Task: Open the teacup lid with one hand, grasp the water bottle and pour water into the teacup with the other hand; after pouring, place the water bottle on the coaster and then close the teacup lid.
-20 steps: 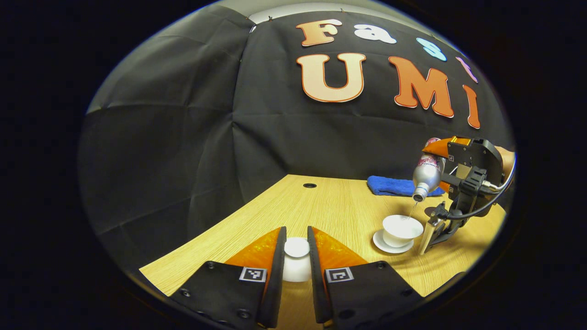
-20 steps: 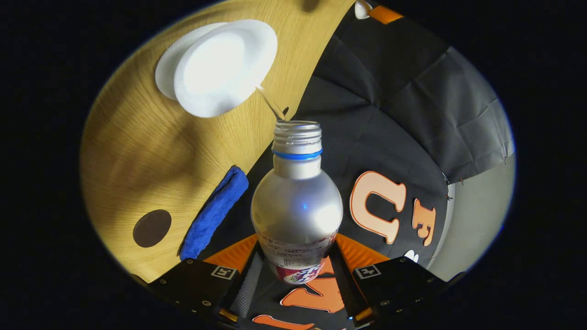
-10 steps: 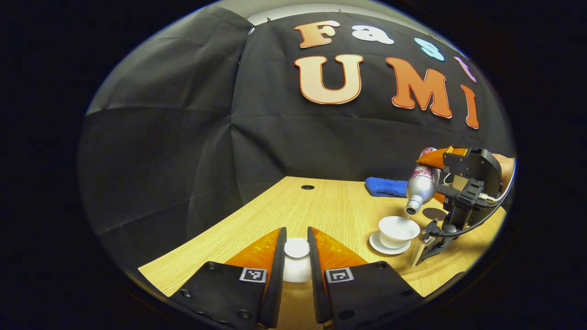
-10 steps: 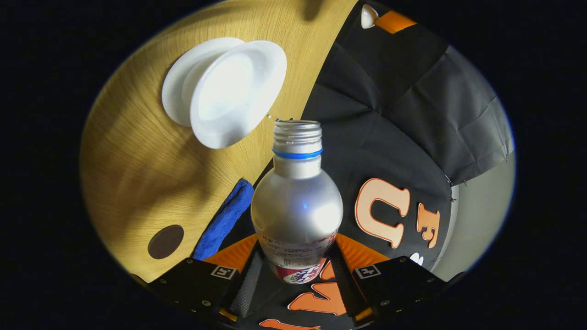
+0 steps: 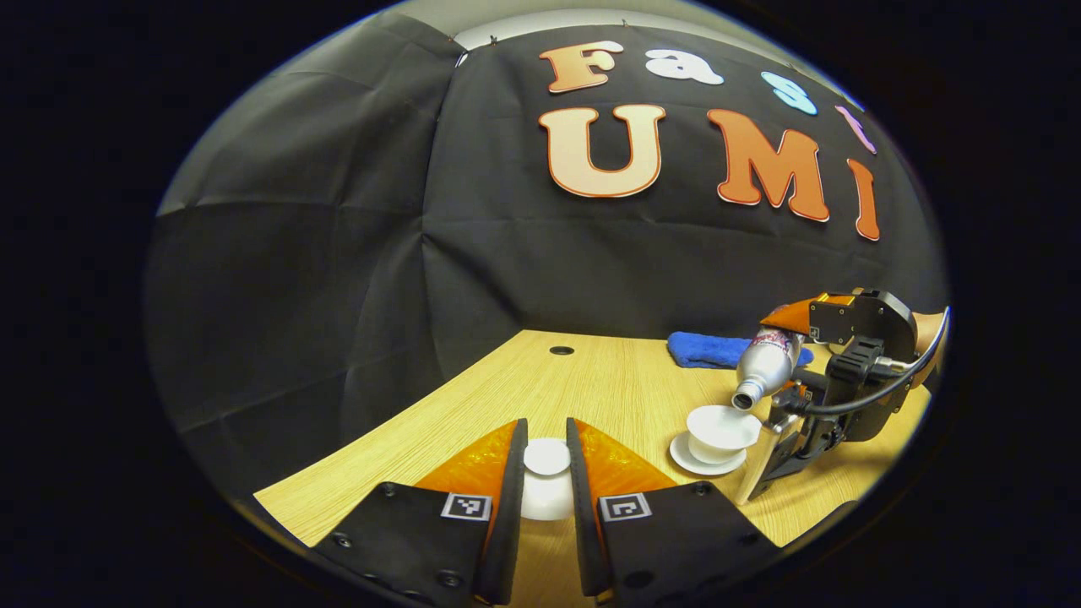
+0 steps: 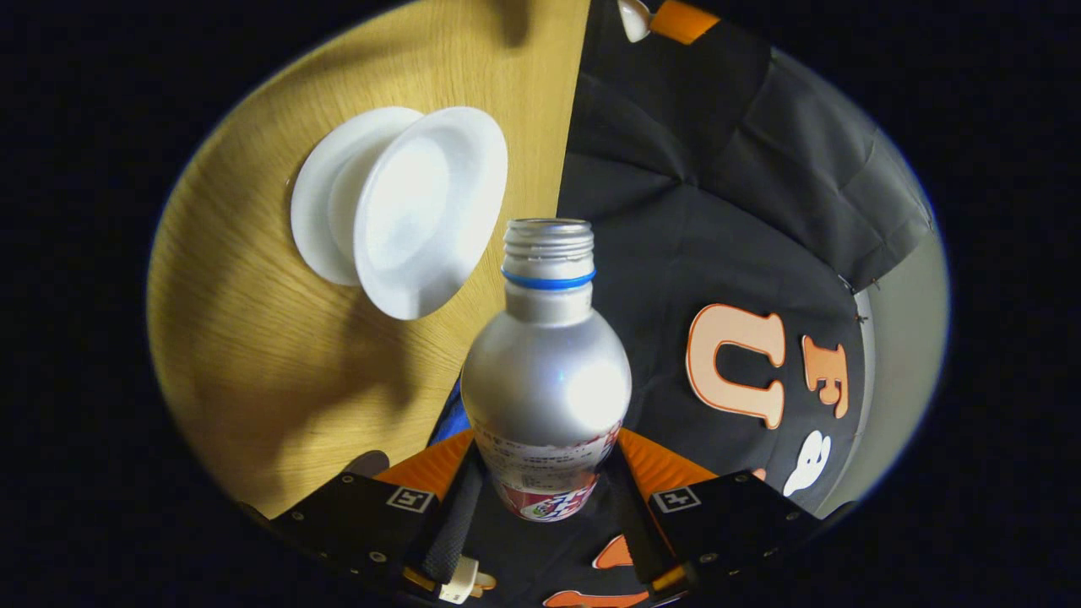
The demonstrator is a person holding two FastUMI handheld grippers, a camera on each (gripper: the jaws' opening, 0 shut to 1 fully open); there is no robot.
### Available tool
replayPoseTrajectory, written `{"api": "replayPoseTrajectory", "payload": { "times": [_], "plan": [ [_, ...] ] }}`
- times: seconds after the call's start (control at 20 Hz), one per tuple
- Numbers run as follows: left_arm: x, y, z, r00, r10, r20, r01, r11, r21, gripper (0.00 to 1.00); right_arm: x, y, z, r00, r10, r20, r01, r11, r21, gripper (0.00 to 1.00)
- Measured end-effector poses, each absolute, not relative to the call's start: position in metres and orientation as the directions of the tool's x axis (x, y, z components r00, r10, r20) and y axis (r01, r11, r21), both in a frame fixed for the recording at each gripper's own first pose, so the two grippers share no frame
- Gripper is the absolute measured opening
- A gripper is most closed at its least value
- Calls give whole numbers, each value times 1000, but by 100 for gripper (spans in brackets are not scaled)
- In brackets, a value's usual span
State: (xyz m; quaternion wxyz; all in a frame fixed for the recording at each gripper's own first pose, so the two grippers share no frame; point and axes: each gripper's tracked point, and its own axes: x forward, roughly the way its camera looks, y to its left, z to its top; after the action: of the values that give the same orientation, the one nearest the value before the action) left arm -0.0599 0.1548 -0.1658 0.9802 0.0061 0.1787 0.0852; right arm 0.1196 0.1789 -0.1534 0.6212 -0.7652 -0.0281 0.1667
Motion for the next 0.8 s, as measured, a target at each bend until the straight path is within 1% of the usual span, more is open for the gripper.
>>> {"api": "replayPoseTrajectory", "payload": {
  "times": [0.05,0.1,0.15,0.2,0.25,0.3,0.35,0.4,0.45,0.5,0.55,0.6,0.65,0.7,0.75,0.8],
  "plan": [
    [-59,154,-165,922,169,-348,-165,985,43,33,118,177,-157,939,246,-240,-197,-186,-963,76],
    [-59,153,-165,923,168,-347,-162,986,47,33,118,174,-159,936,240,-257,-228,-141,-963,79],
    [-57,151,-162,924,165,-346,-158,986,46,29,117,173,-159,932,235,-276,-262,-90,-961,79],
    [-55,148,-162,925,159,-344,-153,987,46,33,117,170,-161,927,229,-298,-299,-31,-954,79],
    [-53,144,-161,927,154,-342,-147,988,47,33,117,168,-162,921,229,-317,-333,32,-943,79],
    [-51,141,-158,930,148,-337,-140,989,48,29,118,166,-163,914,228,-334,-363,95,-927,79],
    [-48,136,-154,934,140,-330,-133,990,45,29,120,164,-163,910,229,-347,-386,153,-910,79],
    [-45,132,-152,937,132,-323,-124,991,44,33,120,161,-160,906,229,-356,-402,209,-891,79],
    [-42,127,-147,941,124,-315,-115,992,45,29,117,158,-156,904,229,-361,-414,261,-872,79],
    [-39,123,-146,944,115,-309,-106,993,45,29,114,153,-150,901,231,-367,-425,312,-849,79],
    [-37,118,-143,947,106,-303,-98,994,44,33,113,147,-145,898,232,-374,-437,361,-824,79],
    [-35,113,-140,950,97,-297,-88,995,42,33,113,143,-141,894,235,-382,-447,407,-797,79],
    [-32,109,-138,952,90,-294,-80,996,44,29,115,137,-138,894,231,-385,-449,451,-771,79],
    [-30,104,-135,954,83,-288,-72,996,47,33,118,132,-135,893,226,-390,-450,492,-746,79],
    [-26,97,-132,957,74,-281,-63,997,48,33,120,126,-132,894,223,-389,-446,529,-722,79],
    [-24,91,-128,960,62,-271,-51,998,47,33,122,121,-130,894,219,-390,-442,564,-698,77]
  ]
}}
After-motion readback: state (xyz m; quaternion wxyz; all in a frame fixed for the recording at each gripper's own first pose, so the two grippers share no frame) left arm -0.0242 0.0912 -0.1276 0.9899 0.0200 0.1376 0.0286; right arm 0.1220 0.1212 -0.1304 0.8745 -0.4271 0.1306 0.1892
